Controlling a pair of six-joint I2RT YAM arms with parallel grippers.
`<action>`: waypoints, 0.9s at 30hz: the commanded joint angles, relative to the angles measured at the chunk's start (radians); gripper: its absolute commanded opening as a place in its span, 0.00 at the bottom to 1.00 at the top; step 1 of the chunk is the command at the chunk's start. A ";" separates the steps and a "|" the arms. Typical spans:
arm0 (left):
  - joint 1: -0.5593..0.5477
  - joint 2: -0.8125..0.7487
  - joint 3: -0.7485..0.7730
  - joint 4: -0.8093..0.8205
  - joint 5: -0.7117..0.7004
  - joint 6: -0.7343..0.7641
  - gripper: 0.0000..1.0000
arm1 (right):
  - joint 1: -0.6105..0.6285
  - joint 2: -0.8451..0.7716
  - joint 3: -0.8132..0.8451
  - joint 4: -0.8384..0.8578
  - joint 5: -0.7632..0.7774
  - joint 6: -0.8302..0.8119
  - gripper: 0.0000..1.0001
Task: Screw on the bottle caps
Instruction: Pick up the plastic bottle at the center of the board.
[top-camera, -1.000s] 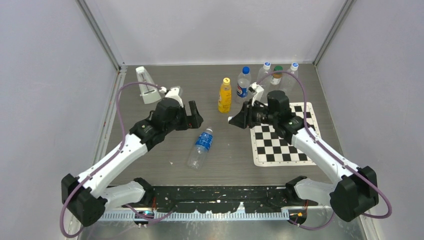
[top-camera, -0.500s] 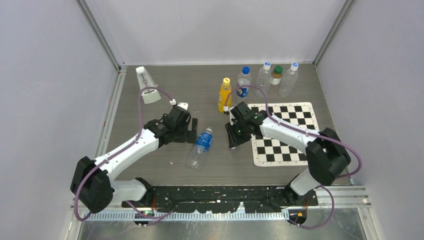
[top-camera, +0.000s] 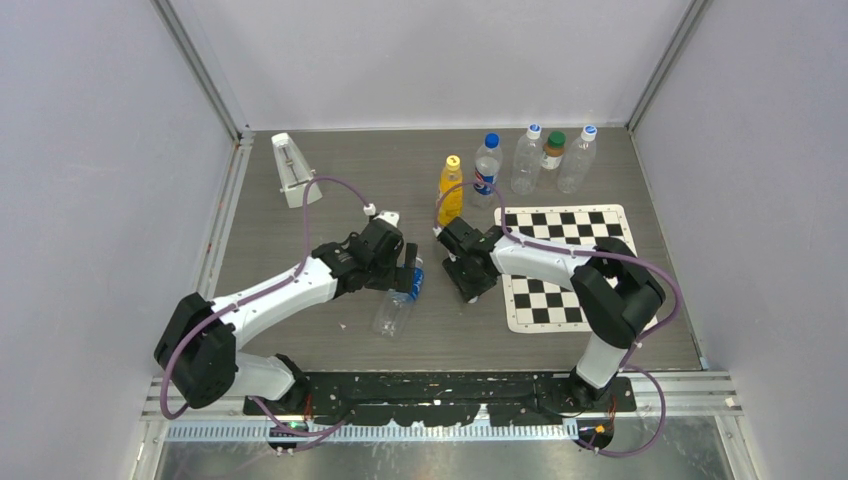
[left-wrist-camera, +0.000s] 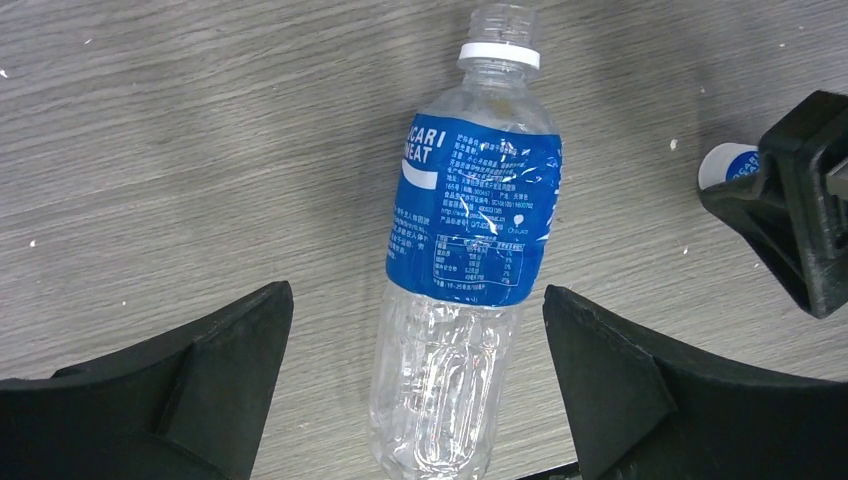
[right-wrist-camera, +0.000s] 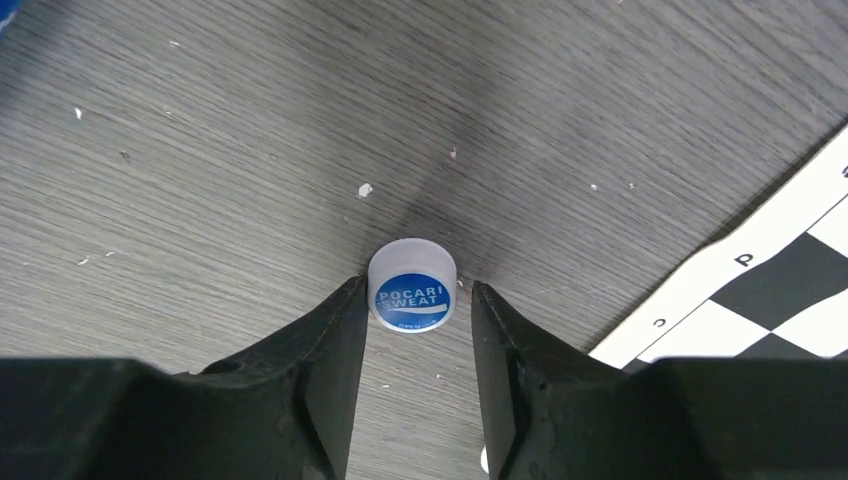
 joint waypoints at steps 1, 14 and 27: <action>-0.011 0.000 0.005 0.049 -0.001 -0.017 1.00 | 0.009 0.005 0.018 -0.004 0.062 0.006 0.52; -0.034 0.029 0.016 0.051 0.004 -0.024 0.95 | 0.009 -0.031 0.020 0.020 0.046 0.026 0.48; -0.045 0.062 0.022 0.059 0.028 -0.027 0.89 | 0.008 -0.046 0.017 0.027 0.017 0.043 0.46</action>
